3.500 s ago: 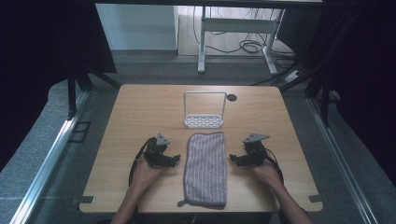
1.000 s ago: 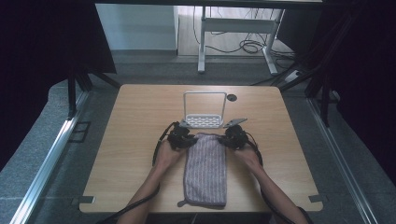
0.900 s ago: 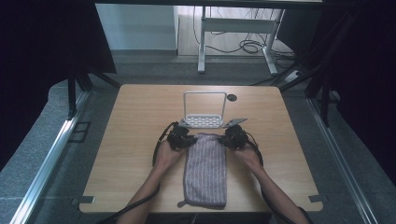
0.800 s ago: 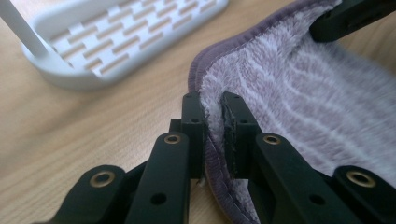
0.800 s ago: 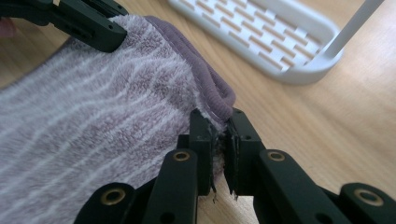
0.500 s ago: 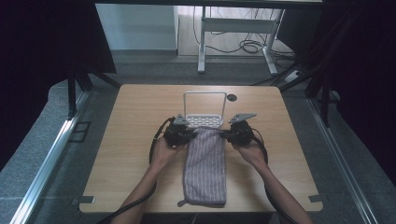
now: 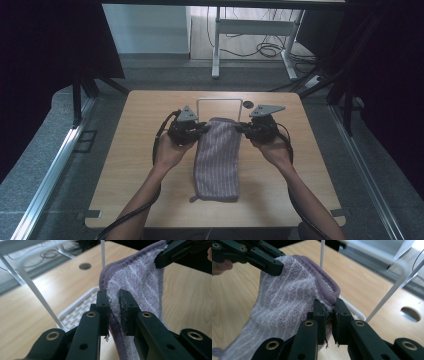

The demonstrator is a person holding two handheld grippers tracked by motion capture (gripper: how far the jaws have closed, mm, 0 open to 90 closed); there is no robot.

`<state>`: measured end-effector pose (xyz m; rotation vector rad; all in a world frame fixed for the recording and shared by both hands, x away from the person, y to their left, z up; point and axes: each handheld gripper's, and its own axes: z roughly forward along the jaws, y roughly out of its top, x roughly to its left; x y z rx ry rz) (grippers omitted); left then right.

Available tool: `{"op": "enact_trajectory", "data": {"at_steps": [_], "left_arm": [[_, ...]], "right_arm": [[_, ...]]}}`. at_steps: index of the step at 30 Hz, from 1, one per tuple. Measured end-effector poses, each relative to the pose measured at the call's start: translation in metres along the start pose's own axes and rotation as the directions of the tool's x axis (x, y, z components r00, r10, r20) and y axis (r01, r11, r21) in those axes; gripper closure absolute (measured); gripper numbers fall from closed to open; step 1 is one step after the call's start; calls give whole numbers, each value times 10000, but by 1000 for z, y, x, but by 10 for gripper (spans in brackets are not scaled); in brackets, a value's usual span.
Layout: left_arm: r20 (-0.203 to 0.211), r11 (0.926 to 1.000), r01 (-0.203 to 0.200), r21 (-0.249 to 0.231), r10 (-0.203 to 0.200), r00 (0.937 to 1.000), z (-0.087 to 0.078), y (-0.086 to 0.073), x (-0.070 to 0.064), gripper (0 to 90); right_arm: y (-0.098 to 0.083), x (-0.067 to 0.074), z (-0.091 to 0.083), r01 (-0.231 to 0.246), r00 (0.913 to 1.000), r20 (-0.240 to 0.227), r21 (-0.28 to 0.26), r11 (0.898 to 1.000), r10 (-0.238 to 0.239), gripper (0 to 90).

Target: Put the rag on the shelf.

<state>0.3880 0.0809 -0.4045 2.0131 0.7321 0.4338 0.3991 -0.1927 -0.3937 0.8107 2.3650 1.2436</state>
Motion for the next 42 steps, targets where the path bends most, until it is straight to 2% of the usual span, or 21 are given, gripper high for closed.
{"op": "enact_trajectory", "data": {"at_steps": [6,12,20,21,28,36,42], "left_arm": [[-355,9989,-360,-315,349,9988,-13,22,6,789],[-659,9969,-589,-531,554,9963,-24,47,16,789],[-1037,9948,-700,-746,621,9927,-30,80,30,788],[-1050,9951,-611,-777,528,9931,-29,84,31,787],[-1373,9940,-704,-838,584,9888,-25,110,46,781],[-1385,9935,-660,-923,529,9890,-25,126,61,775],[-1318,9953,-218,-941,92,9912,-23,139,76,765]], "right_arm": [[24,-2,-12,299,9993,251,-356,9989,-290,819],[48,-10,-21,465,9974,575,-684,9966,-425,822],[82,-23,-29,663,9923,1114,-1116,9915,-538,824],[86,-25,-30,700,9910,1220,-1156,9908,-558,824],[111,-38,-30,788,9831,1749,-1332,9879,-548,823],[132,-49,-29,822,9788,1985,-1550,9845,-504,820],[147,-56,-25,859,9736,2236,-1697,9817,-465,815]]}}
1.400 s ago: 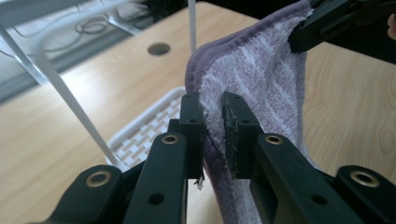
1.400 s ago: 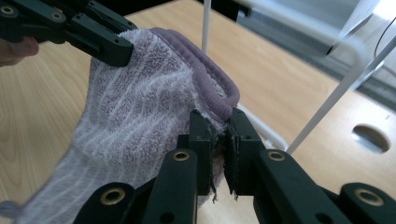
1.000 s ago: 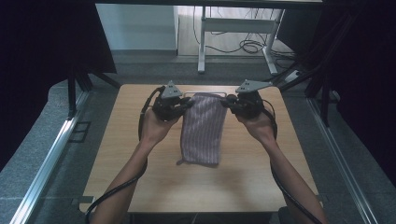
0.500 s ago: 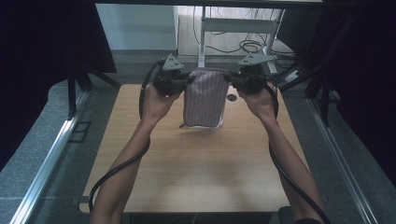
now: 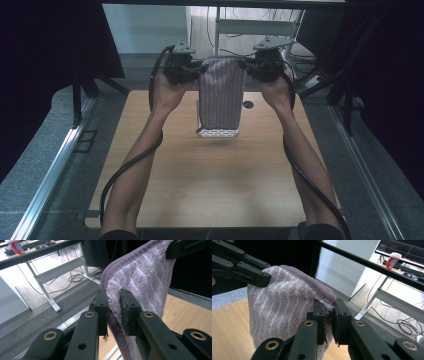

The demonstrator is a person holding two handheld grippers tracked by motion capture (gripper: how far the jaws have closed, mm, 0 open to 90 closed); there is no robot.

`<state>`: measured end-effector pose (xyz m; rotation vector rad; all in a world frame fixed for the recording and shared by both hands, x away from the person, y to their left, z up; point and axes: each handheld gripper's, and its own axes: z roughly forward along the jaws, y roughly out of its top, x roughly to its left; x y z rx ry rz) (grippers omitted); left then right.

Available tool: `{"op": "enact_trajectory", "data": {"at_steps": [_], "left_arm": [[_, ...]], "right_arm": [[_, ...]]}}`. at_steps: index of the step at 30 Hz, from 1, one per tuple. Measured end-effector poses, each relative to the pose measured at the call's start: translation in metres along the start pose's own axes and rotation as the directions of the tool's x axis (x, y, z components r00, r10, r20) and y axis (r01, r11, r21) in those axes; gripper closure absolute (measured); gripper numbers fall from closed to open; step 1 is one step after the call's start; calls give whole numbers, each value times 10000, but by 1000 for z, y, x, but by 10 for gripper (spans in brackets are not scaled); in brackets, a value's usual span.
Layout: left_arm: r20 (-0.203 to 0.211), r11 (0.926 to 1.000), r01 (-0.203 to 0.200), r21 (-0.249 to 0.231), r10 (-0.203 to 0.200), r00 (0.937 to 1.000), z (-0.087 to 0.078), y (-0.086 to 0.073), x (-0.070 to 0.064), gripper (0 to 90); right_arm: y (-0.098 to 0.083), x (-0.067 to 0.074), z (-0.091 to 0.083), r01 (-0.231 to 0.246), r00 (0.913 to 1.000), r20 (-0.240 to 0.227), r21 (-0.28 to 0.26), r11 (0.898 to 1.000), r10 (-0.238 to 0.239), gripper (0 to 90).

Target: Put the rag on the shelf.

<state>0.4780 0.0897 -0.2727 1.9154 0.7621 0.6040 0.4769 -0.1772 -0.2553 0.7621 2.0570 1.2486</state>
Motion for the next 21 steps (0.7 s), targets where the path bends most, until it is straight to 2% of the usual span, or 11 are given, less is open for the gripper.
{"op": "enact_trajectory", "data": {"at_steps": [4,9,13,21], "left_arm": [[113,9982,595,-69,-594,9982,6,6,14,763],[-90,9960,894,32,-893,9960,18,11,27,755],[-250,9932,1155,147,-1151,9930,33,9,35,753],[-797,9913,1171,605,-1121,9905,67,-2,46,751]], "right_arm": [[5,-7,10,-201,9998,73,-125,9997,202,813],[11,-15,25,-332,9991,247,-87,9994,334,813],[12,-21,38,-494,9981,359,-8,9988,494,813],[-4,-33,69,-955,9939,605,442,9945,927,813]]}}
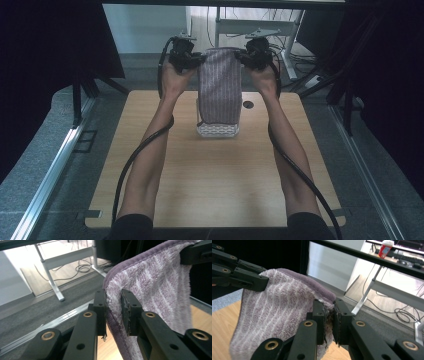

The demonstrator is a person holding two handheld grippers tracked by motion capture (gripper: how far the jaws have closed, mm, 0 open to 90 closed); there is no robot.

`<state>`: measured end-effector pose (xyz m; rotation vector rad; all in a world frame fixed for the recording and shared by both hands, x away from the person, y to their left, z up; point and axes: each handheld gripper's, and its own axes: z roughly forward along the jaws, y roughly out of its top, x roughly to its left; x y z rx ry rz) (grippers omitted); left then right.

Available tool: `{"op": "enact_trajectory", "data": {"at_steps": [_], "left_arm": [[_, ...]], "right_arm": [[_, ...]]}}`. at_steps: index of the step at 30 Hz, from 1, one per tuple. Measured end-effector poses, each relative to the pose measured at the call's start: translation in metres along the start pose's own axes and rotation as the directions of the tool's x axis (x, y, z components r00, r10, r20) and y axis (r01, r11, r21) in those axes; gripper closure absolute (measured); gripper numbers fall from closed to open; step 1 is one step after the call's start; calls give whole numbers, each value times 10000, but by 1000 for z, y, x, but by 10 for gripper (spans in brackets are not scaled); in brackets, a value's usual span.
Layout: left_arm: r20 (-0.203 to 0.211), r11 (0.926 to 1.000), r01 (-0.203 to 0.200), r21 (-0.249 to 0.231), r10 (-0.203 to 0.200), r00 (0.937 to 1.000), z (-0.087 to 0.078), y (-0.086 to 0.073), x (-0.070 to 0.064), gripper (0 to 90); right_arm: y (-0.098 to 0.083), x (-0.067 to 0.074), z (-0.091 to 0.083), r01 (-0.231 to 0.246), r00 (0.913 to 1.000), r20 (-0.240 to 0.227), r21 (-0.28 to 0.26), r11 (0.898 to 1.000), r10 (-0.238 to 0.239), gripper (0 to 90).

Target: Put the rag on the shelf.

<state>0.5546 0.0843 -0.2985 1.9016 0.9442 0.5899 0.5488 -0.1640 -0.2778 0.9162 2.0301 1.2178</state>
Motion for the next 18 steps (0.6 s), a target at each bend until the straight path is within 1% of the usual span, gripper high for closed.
{"op": "enact_trajectory", "data": {"at_steps": [3,5,8,10,12,13,14,16,18], "left_arm": [[-233,9997,-85,211,90,9997,13,-6,2,744],[-355,9994,-38,330,50,9994,21,-12,2,739],[-451,9974,-71,714,103,9989,33,-20,2,733],[-471,9958,-102,908,146,9988,39,-25,1,732],[-545,9929,-122,1185,187,9983,45,-30,0,722],[-660,9907,-102,1355,193,9976,47,-32,-1,703],[-753,9887,-57,1497,171,9970,49,-34,-1,664],[-821,9882,23,1534,104,9966,50,-38,-1,565],[-773,9882,130,1526,-12,9970,49,-40,0,481]], "right_arm": [[-7,-3,11,-39,10000,67,198,9998,38,813],[-12,-4,17,-73,10000,60,288,9996,72,813],[-22,-6,26,-209,9998,34,542,9983,207,809],[-29,-6,32,-293,9995,97,764,9966,286,807],[-36,-7,36,-459,9989,67,900,9949,455,799],[-39,-7,38,-518,9987,35,967,9940,517,786],[-42,-7,41,-582,9983,-15,1065,9926,587,760],[-47,-7,44,-651,9978,-32,1216,9904,660,690],[-51,-7,45,-765,9969,-86,1243,9893,781,653]]}}
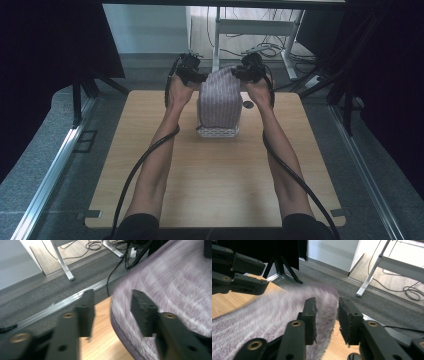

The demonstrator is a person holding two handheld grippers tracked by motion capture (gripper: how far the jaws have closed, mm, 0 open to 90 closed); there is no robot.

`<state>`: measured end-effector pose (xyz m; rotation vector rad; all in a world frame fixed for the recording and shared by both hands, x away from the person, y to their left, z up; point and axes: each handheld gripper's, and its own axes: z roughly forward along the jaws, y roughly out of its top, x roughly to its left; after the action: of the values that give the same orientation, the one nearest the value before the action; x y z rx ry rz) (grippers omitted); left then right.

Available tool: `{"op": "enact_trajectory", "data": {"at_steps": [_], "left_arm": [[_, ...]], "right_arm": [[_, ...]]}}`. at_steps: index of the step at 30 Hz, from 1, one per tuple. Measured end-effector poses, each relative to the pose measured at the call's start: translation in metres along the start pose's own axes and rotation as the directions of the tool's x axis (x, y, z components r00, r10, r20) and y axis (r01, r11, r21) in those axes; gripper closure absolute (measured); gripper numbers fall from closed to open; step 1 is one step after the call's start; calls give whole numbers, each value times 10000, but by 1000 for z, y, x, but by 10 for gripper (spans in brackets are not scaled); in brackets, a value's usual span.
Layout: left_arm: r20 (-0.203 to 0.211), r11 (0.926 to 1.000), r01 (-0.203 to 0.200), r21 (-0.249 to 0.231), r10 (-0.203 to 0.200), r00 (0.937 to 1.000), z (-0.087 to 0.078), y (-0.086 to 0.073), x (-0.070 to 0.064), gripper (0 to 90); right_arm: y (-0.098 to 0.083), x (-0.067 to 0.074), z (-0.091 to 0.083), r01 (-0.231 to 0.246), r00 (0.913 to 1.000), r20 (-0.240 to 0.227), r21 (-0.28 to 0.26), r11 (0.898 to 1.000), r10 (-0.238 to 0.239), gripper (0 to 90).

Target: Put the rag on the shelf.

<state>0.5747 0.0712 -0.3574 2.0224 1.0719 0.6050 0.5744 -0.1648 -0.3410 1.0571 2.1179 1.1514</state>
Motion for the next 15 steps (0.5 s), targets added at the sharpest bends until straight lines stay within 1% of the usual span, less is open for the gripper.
{"op": "enact_trajectory", "data": {"at_steps": [1,3,5,7,10,12,15], "left_arm": [[-33,10000,-4,-36,4,10000,-1,-1,0,459],[116,9999,84,-107,-83,9999,-4,-3,1,406],[233,9994,154,-313,-147,9996,-9,-5,0,375],[570,9984,333,-456,-307,9979,-13,-8,0,344],[864,9975,438,-564,-388,9955,-18,-11,-1,301],[1052,9973,450,-580,-387,9937,-20,-14,-2,279],[1439,9973,460,-564,-374,9889,-23,-16,-5,257]], "right_arm": [[-1,-1,0,-57,10000,-26,26,10000,57,635],[-4,-2,0,-190,9997,-151,73,9998,192,597],[-7,-2,-2,-237,9994,-244,22,9997,237,565],[-10,-2,-3,-287,9986,-445,94,9995,291,523],[-15,-1,-5,-298,9978,-593,176,9994,308,473],[-18,-1,-5,-437,9950,-890,309,9986,463,448],[-23,1,-6,-346,9939,-1034,474,9983,394,396]]}}
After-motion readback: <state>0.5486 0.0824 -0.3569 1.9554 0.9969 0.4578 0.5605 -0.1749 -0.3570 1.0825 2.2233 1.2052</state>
